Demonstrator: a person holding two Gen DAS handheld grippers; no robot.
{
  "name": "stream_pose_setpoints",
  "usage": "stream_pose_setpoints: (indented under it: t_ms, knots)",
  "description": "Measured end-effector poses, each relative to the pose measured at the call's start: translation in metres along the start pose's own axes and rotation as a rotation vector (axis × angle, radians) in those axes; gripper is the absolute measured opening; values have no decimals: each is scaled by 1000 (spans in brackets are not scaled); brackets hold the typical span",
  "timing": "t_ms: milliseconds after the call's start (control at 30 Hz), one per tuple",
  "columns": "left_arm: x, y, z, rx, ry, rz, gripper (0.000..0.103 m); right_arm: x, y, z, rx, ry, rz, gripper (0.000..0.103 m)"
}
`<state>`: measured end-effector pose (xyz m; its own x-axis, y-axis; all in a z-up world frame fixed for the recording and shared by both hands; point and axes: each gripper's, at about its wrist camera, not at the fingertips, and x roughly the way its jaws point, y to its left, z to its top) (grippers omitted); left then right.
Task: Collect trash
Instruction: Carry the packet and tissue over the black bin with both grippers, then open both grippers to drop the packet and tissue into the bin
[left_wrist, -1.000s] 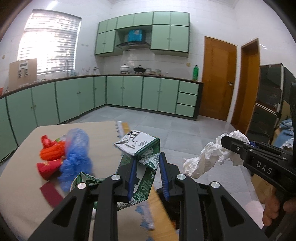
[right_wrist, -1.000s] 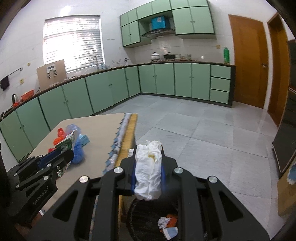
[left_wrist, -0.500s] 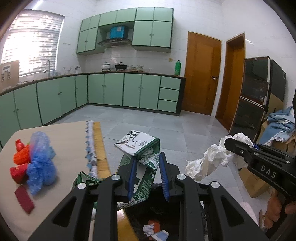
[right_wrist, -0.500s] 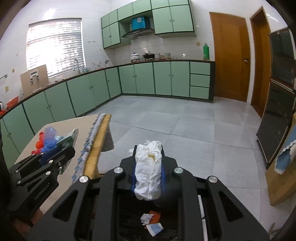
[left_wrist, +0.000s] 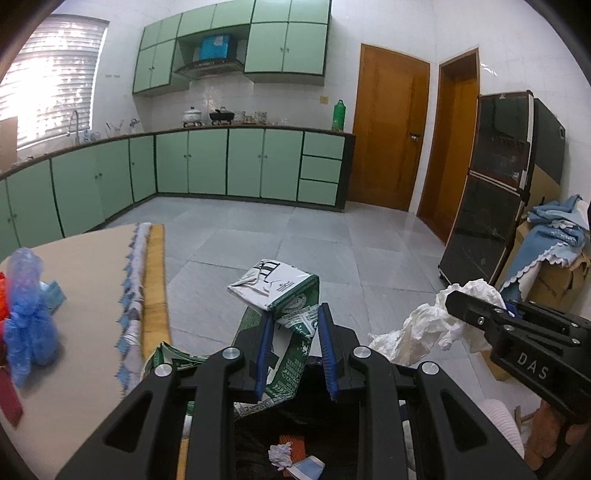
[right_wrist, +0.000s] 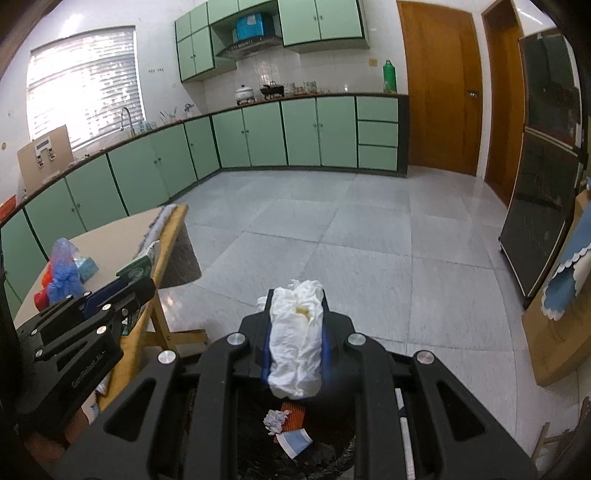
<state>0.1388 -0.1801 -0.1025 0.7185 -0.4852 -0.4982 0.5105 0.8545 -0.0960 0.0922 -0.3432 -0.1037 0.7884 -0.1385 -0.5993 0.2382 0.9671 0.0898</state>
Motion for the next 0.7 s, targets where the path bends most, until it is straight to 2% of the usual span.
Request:
stream_pose_setpoints:
  t_ms: [133, 233, 300, 333, 400, 500, 700]
  knots:
    - [18, 0, -7, -1, 38, -7, 24, 19, -2, -6, 1, 40, -5, 21]
    - [31, 3, -10, -8, 75, -12, 25, 34, -7, -12, 3, 74, -4, 27]
    - [38, 6, -11, -19, 93, -17, 26, 43, -8, -16, 5, 98, -1, 37]
    - [41, 8, -12, -28, 109, -23, 29, 47, -8, -18, 5, 106, -5, 39]
    - [44, 11, -14, -41, 120, -21, 37, 51, -10, -21, 2, 115, -13, 52]
    - [46, 16, -15, -57, 130, -27, 45, 54, -11, -23, 6, 114, -20, 64]
    - [46, 23, -16, -81, 135, -42, 50, 51, -15, -22, 19, 93, -50, 80]
